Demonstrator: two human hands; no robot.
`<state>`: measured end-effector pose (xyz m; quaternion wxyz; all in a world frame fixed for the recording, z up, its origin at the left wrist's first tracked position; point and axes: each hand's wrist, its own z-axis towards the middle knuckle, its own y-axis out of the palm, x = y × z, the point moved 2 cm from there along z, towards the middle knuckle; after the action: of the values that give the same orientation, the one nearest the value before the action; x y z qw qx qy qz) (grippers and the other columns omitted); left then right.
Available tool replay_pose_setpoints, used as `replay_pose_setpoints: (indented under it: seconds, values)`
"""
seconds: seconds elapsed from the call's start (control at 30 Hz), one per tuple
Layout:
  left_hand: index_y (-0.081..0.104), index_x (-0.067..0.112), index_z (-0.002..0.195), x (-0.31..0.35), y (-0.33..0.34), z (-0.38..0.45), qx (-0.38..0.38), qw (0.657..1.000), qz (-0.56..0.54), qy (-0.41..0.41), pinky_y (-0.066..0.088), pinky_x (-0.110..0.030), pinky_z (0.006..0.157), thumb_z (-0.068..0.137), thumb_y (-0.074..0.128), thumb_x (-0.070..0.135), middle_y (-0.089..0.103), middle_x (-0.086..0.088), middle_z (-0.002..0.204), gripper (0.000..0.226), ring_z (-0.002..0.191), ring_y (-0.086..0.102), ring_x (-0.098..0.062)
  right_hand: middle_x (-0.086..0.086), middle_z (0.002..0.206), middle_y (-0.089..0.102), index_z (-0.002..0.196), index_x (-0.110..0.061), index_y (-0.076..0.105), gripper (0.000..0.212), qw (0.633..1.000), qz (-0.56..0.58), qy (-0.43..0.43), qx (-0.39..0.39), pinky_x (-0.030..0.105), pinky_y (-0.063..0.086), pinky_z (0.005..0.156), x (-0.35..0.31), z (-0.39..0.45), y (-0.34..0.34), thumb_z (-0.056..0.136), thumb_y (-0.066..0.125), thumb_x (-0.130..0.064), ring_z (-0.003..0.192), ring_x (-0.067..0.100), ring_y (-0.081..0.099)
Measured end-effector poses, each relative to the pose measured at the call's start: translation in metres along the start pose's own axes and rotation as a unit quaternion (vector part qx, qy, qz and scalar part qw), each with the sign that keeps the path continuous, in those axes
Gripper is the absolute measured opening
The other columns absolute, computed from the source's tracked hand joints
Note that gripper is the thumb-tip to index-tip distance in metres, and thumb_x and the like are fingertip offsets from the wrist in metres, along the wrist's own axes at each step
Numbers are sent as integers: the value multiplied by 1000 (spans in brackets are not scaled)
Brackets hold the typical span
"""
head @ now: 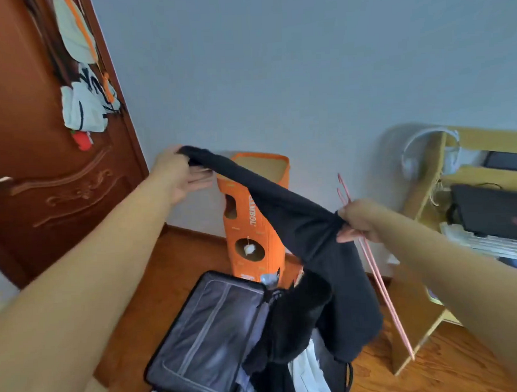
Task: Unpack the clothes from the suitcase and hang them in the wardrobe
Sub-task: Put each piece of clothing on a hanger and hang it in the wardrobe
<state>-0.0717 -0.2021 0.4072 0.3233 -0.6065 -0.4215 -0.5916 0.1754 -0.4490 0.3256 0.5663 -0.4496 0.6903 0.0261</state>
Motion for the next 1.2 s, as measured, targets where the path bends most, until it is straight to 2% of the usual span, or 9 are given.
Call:
replay_pose_setpoints:
  seconds: [0.13, 0.27, 0.47, 0.63, 0.77, 0.83, 1.0, 1.1, 1.2]
  values:
    - [59, 12, 119, 44, 44, -11, -116, 979, 166, 30, 63, -43, 68, 104, 43, 10, 68, -13, 116, 22, 93, 75, -29, 14, 91, 64, 115, -1, 59, 19, 998, 57, 12, -24, 35, 62, 61, 38, -3, 41, 97, 52, 0, 68, 23, 68]
    - [54, -2, 127, -14, 57, -22, -90, 906, 411, -49, 61, -48, 84, 104, 43, 10, 68, -23, 116, 29, 98, 73, -39, 21, 88, 65, 113, 5, 51, 15, 994, 87, 29, -61, 39, 62, 66, 25, -14, 27, 104, 45, -6, 69, 28, 67]
    - [26, 27, 156, -129, 47, -39, -145, 978, -94, -120, 49, -42, 104, 102, 51, -1, 48, -7, 148, 66, 129, 55, -28, 26, 90, 70, 112, 10, 57, 21, 977, 150, -39, -144, 33, 62, 59, -17, -41, -21, 104, 45, -5, 66, 28, 73]
    - [59, 16, 123, -206, 54, -119, -122, 982, 142, 18, 50, -10, 78, 97, 60, 15, 64, 3, 117, 26, 99, 62, -7, 24, 95, 67, 110, 7, 55, 16, 956, 274, -30, -106, 33, 59, 51, -46, -43, -49, 103, 46, -4, 65, 31, 74]
    - [35, 28, 149, -292, 56, -150, -211, 926, 312, -4, 37, -33, 116, 67, 75, 59, 43, 12, 144, 96, 134, 42, -6, 23, 99, 65, 99, 4, 54, 15, 945, 316, -11, -83, 34, 59, 51, -55, -48, -59, 104, 42, -3, 64, 31, 74]
    - [29, 32, 150, -324, 58, -144, -212, 929, 295, -76, 38, -37, 117, 59, 78, 58, 43, 12, 149, 107, 136, 43, -7, 23, 97, 66, 99, 5, 54, 15, 945, 319, -7, -72, 34, 59, 52, -58, -52, -61, 104, 42, -3, 63, 32, 74]
    - [52, 5, 138, -336, 53, -137, -203, 912, 296, -198, 43, -34, 105, 91, 71, 41, 58, -13, 141, 62, 118, 59, -23, 19, 105, 69, 120, 8, 55, 23, 937, 345, -11, -43, 32, 59, 54, -67, -65, -80, 104, 43, -4, 70, 30, 75]
    - [39, 20, 150, -340, 57, -146, -196, 922, 163, -290, 34, -30, 98, 89, 75, 40, 52, 1, 144, 74, 121, 53, -16, 18, 116, 68, 125, 8, 55, 27, 928, 372, -13, -11, 33, 60, 56, -74, -73, -97, 103, 43, -2, 76, 31, 75]
    - [53, 24, 123, -342, 81, -160, -213, 917, 49, -332, 33, -28, 94, 100, 62, 22, 59, 12, 109, 26, 100, 54, -3, 18, 116, 68, 124, 6, 57, 27, 927, 375, -17, 4, 34, 61, 59, -84, -82, -104, 103, 42, -1, 81, 32, 75]
